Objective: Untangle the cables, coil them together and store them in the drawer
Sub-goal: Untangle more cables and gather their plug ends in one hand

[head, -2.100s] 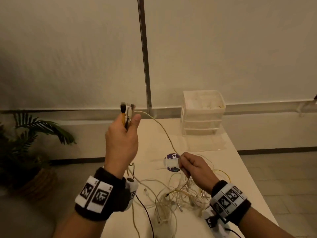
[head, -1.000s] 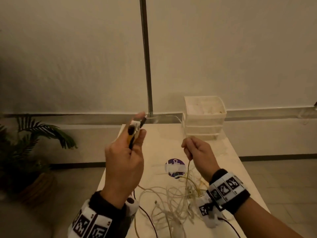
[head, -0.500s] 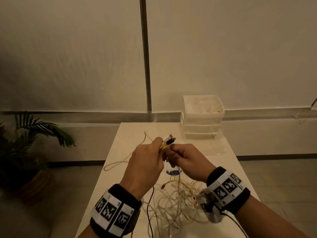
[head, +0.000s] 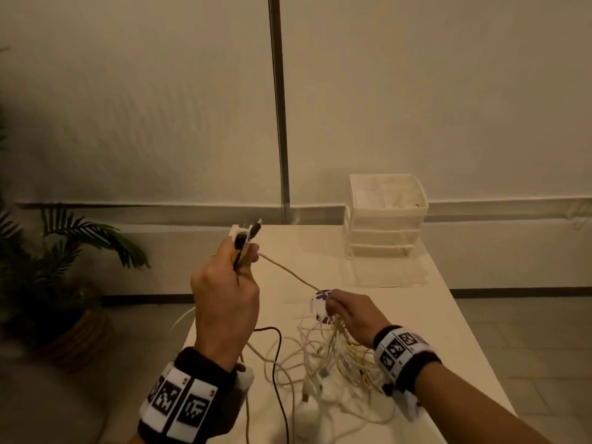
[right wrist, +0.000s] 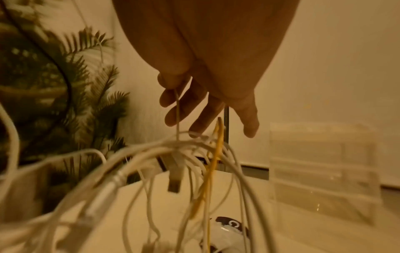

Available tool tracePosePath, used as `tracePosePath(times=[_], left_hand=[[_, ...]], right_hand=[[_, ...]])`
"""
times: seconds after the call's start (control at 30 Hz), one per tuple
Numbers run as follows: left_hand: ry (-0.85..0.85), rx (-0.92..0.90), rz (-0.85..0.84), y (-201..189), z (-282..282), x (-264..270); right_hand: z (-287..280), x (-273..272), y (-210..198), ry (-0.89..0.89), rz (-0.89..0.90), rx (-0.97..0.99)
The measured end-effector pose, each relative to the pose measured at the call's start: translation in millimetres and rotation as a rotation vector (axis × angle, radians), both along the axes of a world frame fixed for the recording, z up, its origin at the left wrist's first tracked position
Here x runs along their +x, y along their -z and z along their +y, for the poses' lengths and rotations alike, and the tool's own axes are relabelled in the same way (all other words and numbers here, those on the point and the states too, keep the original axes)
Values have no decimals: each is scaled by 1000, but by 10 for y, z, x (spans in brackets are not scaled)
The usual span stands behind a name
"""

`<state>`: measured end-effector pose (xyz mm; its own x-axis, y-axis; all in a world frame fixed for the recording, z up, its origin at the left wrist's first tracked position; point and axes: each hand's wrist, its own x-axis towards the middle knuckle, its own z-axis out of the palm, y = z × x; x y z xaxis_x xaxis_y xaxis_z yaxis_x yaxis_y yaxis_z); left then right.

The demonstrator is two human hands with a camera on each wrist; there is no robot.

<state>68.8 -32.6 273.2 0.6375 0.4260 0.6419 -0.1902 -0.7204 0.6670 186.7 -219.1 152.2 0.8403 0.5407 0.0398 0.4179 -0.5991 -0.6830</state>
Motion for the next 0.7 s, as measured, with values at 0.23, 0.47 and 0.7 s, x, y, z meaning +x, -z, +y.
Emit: tracePosePath(times=[0.23, 0.47, 0.7], left_hand=[[9, -27, -21, -57, 51, 17], [140, 18, 283, 185, 68, 57], [265, 85, 278, 149, 3, 96]], right_hand=[[39, 72, 52, 106, -95, -13], [-22, 337, -295, 269, -92, 172], [127, 2, -652, 24, 13, 304]])
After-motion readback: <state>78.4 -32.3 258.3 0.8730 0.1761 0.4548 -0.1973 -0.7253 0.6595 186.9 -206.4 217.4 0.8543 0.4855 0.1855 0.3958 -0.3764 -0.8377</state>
